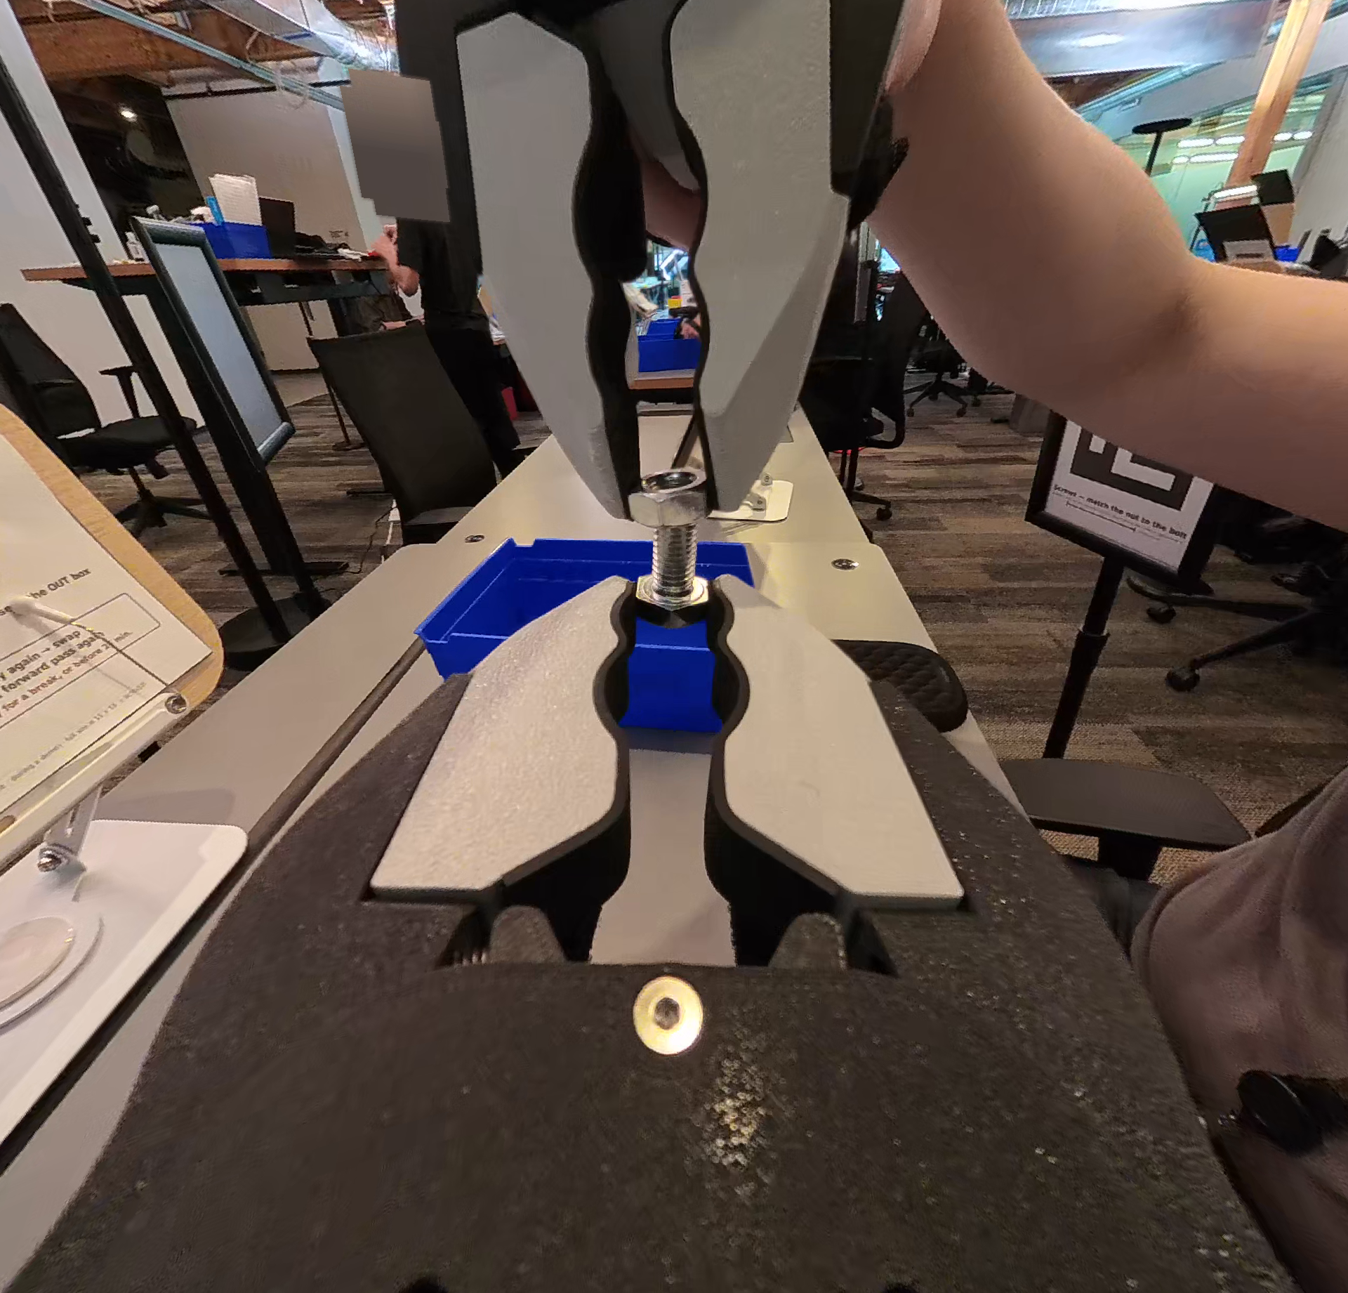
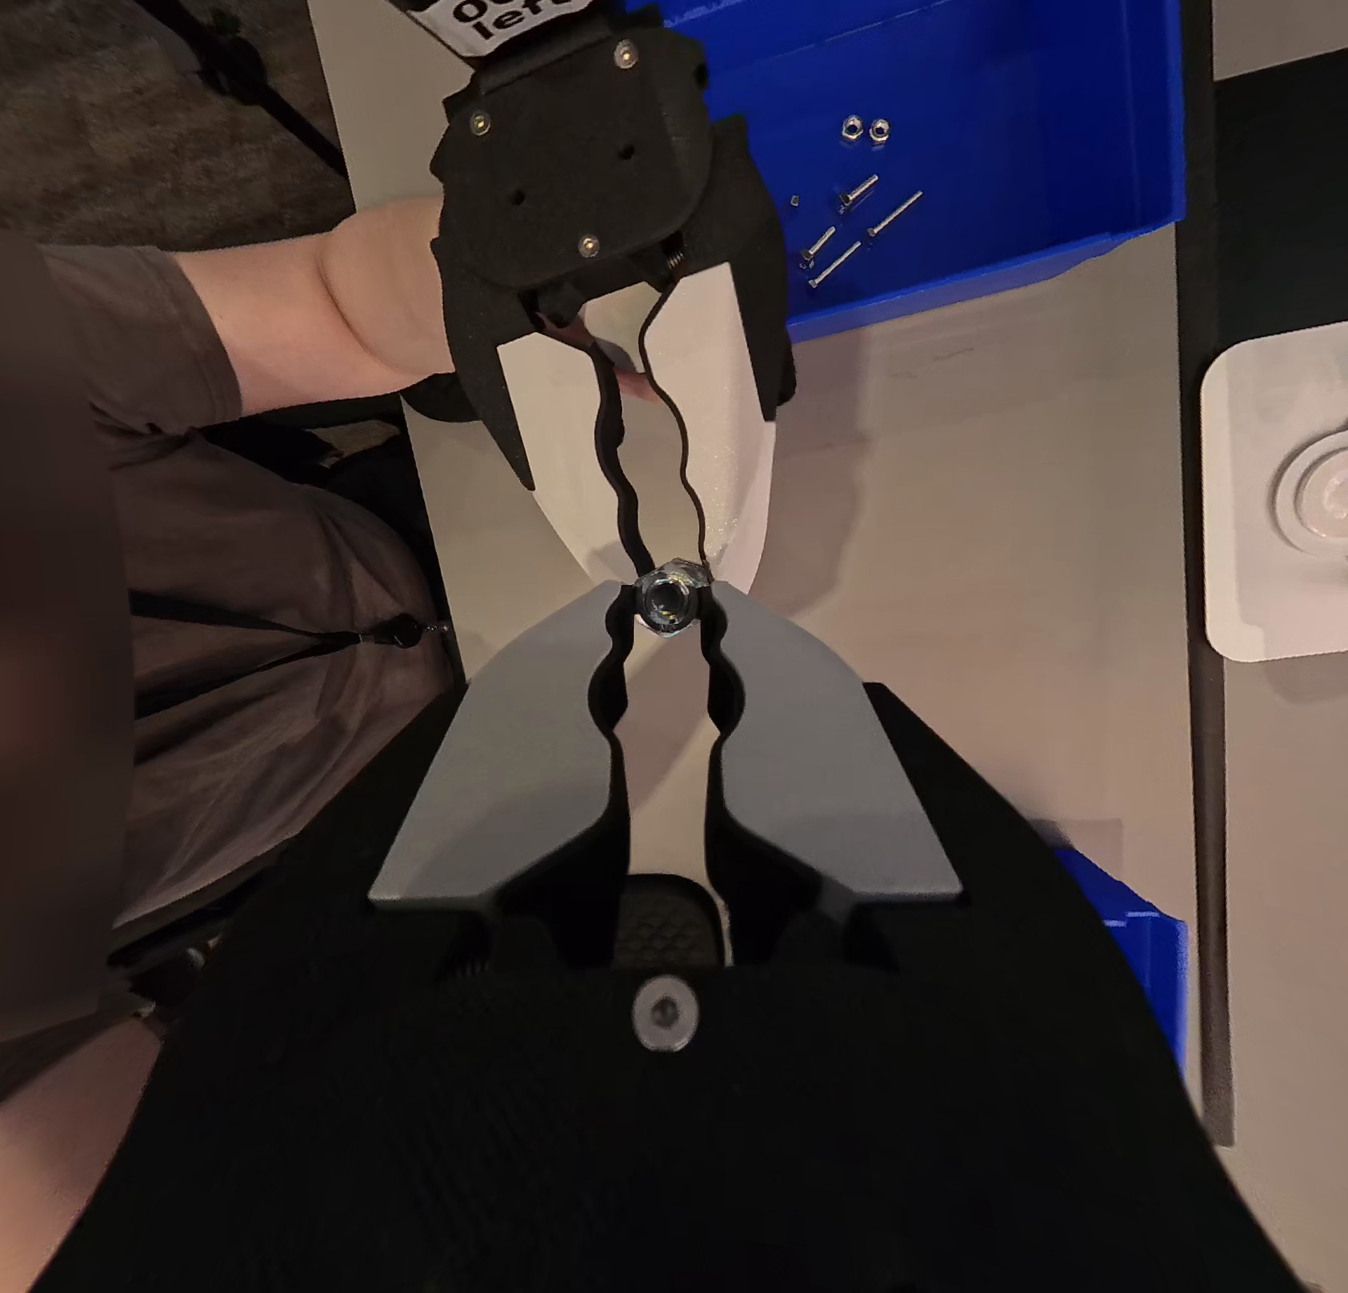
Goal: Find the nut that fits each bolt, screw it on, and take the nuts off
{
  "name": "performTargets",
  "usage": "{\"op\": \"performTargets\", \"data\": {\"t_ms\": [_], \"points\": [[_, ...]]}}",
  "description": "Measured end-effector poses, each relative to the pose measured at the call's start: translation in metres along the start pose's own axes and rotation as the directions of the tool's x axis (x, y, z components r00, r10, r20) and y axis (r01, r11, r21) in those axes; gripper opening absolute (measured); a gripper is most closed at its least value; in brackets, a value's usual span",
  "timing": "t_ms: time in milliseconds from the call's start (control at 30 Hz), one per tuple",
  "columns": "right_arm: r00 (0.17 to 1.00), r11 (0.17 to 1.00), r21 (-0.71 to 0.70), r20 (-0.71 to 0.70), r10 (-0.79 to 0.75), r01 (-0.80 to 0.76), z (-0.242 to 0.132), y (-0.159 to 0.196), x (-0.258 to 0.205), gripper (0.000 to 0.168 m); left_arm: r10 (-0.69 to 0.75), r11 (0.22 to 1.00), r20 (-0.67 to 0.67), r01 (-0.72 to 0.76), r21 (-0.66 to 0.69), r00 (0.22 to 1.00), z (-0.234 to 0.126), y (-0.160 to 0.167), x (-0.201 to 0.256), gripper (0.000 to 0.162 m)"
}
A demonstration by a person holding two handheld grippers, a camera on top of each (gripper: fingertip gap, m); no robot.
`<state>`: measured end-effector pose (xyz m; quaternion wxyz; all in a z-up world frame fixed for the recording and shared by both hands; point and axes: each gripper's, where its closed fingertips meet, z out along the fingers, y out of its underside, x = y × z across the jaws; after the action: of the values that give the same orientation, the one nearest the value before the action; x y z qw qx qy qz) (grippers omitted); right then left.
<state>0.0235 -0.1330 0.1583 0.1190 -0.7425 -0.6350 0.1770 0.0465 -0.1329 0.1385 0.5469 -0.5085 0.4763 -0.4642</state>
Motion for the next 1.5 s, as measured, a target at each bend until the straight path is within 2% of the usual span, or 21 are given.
{"op": "performTargets", "data": {"t_ms": [267,467,700,933,1200,1500], "points": [[0.994,0.993,0.064,-0.048,0.101,-0.098,0.001,-0.006,0.007,0.018,0.011,1.0,0.074,-0.01,-0.012,0.997,-0.003,0.0,-0.01,0.017],[0.958,0.954,0.158,-0.086,0.272,-0.257,0.002,-0.01,0.019,0.018,-0.014,0.998,0.184,0.025,-0.057,0.983,-0.007,0.002,-0.022,0.017],[0.933,0.934,0.155,-0.12,0.341,-0.321,0.005,-0.006,0.026,0.018,0.085,0.987,0.319,-0.034,-0.16,0.944,-0.005,0.009,-0.031,0.018],[0.919,0.927,0.188,-0.168,0.357,-0.325,0.006,-0.009,0.033,0.019,0.029,0.991,0.344,0.018,-0.132,0.939,-0.006,0.01,-0.037,0.018],[0.93,0.931,0.2,-0.151,0.336,-0.304,0.003,-0.013,0.028,0.019,-0.025,0.994,0.288,0.054,-0.092,0.957,-0.008,0.005,-0.032,0.017],[0.945,0.947,0.193,-0.158,0.288,-0.256,0.002,-0.015,0.026,0.019,-0.025,0.995,0.283,0.051,-0.083,0.959,-0.009,0.002,-0.031,0.017]]}}
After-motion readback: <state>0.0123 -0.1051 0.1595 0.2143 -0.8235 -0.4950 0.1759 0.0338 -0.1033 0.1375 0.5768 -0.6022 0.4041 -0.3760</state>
